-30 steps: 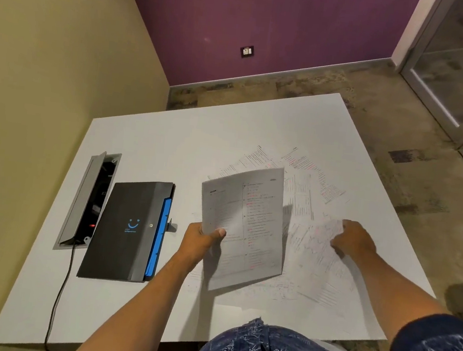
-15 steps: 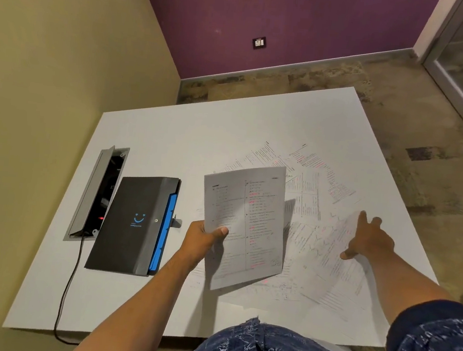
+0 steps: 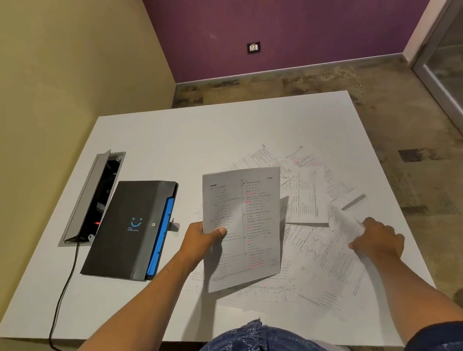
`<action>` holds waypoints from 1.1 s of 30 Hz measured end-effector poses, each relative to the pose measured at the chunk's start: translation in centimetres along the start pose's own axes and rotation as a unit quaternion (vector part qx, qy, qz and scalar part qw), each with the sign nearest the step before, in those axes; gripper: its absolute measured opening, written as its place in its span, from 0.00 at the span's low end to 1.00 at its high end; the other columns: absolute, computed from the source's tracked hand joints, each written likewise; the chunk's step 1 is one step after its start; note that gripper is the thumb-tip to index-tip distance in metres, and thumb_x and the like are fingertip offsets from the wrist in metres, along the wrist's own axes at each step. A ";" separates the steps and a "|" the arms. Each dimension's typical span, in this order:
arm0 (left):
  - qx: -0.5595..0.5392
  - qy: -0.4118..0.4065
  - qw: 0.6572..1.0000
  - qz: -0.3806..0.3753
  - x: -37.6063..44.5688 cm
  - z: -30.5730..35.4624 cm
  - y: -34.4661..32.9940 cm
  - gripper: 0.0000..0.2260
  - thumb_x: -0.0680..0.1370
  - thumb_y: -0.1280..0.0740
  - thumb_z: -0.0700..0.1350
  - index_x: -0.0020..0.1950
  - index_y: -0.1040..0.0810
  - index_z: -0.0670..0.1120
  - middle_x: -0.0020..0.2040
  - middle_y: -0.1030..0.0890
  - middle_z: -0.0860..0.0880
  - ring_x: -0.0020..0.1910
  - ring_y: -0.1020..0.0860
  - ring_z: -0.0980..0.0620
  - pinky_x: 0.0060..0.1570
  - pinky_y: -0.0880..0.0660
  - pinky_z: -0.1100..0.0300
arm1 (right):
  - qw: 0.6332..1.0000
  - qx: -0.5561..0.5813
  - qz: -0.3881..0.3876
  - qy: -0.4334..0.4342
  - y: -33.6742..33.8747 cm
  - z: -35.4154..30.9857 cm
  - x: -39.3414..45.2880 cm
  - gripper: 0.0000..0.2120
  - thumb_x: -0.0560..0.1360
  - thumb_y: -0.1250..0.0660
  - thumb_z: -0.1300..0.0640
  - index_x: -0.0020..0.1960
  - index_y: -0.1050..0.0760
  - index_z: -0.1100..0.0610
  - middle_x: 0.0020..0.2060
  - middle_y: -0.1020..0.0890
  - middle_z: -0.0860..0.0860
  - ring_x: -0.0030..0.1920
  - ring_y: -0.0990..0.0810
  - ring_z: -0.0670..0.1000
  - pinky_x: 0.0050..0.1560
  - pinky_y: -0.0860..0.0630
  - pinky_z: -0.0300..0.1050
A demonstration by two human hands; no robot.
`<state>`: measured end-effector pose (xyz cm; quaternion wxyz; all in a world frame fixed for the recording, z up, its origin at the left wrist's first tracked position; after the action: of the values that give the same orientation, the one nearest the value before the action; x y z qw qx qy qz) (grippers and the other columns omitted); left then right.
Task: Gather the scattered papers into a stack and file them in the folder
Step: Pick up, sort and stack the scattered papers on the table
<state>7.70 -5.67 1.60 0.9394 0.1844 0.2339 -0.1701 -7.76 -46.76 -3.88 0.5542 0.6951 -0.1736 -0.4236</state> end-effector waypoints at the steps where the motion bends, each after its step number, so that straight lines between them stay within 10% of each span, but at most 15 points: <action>1: -0.004 -0.001 1.000 -0.001 0.0 0.0 0.0 0.08 0.79 0.27 0.45 0.57 0.19 0.46 0.54 0.15 0.47 0.51 0.17 0.45 0.42 0.21 0.58 | 1.000 0.030 0.009 -0.001 0.1 0.4 -0.2 0.21 0.73 0.25 0.47 0.63 0.24 0.50 0.55 0.16 0.53 0.58 0.20 0.58 0.60 0.31 0.52; 10: -0.014 -0.008 1.000 -0.001 -0.5 0.1 0.1 0.07 0.79 0.27 0.44 0.55 0.18 0.46 0.54 0.14 0.46 0.52 0.17 0.43 0.42 0.21 0.57 | 0.984 0.117 0.132 0.033 1.3 2.0 -2.2 0.13 0.81 0.36 0.59 0.61 0.16 0.53 0.55 0.14 0.58 0.54 0.17 0.64 0.52 0.20 0.54; 21: -0.033 -0.021 0.999 0.013 -0.3 -0.1 0.4 0.10 0.79 0.28 0.44 0.61 0.19 0.46 0.55 0.15 0.46 0.52 0.17 0.44 0.46 0.19 0.54 | 0.953 0.255 -0.031 0.162 11.8 -1.4 -3.5 0.03 0.73 0.22 0.60 0.41 0.13 0.55 0.30 0.15 0.52 0.29 0.22 0.51 0.31 0.28 0.41; 27: -0.020 -0.063 0.998 0.014 -0.6 0.7 0.4 0.10 0.80 0.28 0.43 0.61 0.19 0.46 0.54 0.15 0.46 0.53 0.17 0.45 0.53 0.17 0.50 | 0.878 0.400 -0.106 0.240 16.9 -3.0 -6.8 0.04 0.71 0.22 0.64 0.45 0.13 0.58 0.33 0.13 0.49 0.29 0.20 0.38 0.31 0.27 0.27; 33: -0.016 -0.065 0.998 0.020 -0.7 1.2 0.8 0.01 0.79 0.28 0.41 0.49 0.18 0.47 0.46 0.15 0.47 0.47 0.18 0.47 0.44 0.18 0.56 | 0.766 0.624 -0.079 0.135 12.9 -4.0 -5.1 0.05 0.75 0.27 0.67 0.48 0.16 0.60 0.38 0.12 0.48 0.40 0.16 0.47 0.46 0.17 0.36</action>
<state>7.92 -5.28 3.12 0.9585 0.1629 0.1716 -0.1594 -4.66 -44.81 10.06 -0.0194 0.9489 -0.2674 -0.1665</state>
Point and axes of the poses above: each hand's wrist, its own x-axis towards the middle knuckle, its own y-axis out of the back of the hand, z = x × y, the point moved 5 cm from there along x, towards the middle knuckle
